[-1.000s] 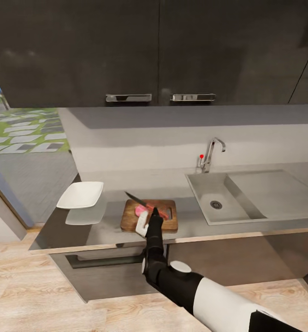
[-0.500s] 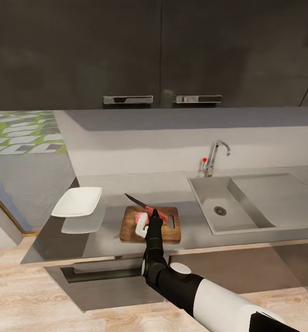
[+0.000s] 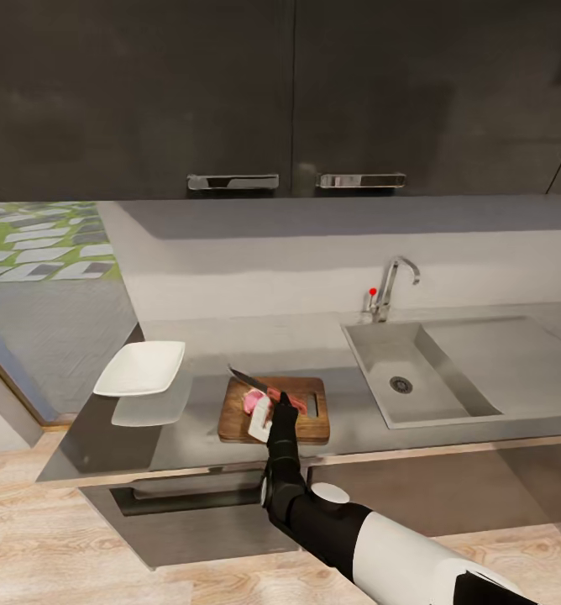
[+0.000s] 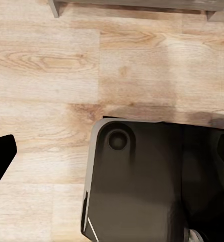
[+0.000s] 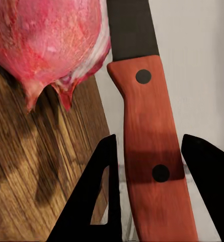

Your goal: In the kitchen, take the Vidalia onion out of the sink, dice it on the chopping board with the paring knife, put the diced onion into the bowl on the countertop, then place both the paring knife and the chopping board into the sink.

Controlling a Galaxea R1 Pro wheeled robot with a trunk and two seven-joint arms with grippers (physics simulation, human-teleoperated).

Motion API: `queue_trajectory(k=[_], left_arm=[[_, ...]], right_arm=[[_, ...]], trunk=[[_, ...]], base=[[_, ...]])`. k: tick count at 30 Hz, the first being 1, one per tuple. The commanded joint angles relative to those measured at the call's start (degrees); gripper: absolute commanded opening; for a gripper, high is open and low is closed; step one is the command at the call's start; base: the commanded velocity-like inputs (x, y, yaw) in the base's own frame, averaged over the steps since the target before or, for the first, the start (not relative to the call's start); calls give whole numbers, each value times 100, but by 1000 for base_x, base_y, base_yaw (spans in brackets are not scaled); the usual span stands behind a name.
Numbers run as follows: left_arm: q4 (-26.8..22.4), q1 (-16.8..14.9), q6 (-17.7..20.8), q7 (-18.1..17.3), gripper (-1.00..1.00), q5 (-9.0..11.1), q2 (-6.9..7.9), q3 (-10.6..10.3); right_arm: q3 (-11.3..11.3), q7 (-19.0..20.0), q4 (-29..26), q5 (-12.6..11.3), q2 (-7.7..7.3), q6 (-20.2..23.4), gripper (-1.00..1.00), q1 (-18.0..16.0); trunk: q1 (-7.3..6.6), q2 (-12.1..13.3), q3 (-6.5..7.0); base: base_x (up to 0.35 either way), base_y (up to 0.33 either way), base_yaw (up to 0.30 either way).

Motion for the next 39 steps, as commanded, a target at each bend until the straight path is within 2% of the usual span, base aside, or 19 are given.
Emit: queue_trajectory(k=[1,39], left_arm=[[-6,2,4,-57,100,60,-2,12],[-6,2,4,-57,100,60,-2,12]], right_arm=[[25,-13,3,7,1,35,-100,-10],[25,-22,3,7,1,35,-100,-10]], trunk=[[4,-12,-11],[4,-12,-11]], base=[[0,0,0],[0,0,0]])
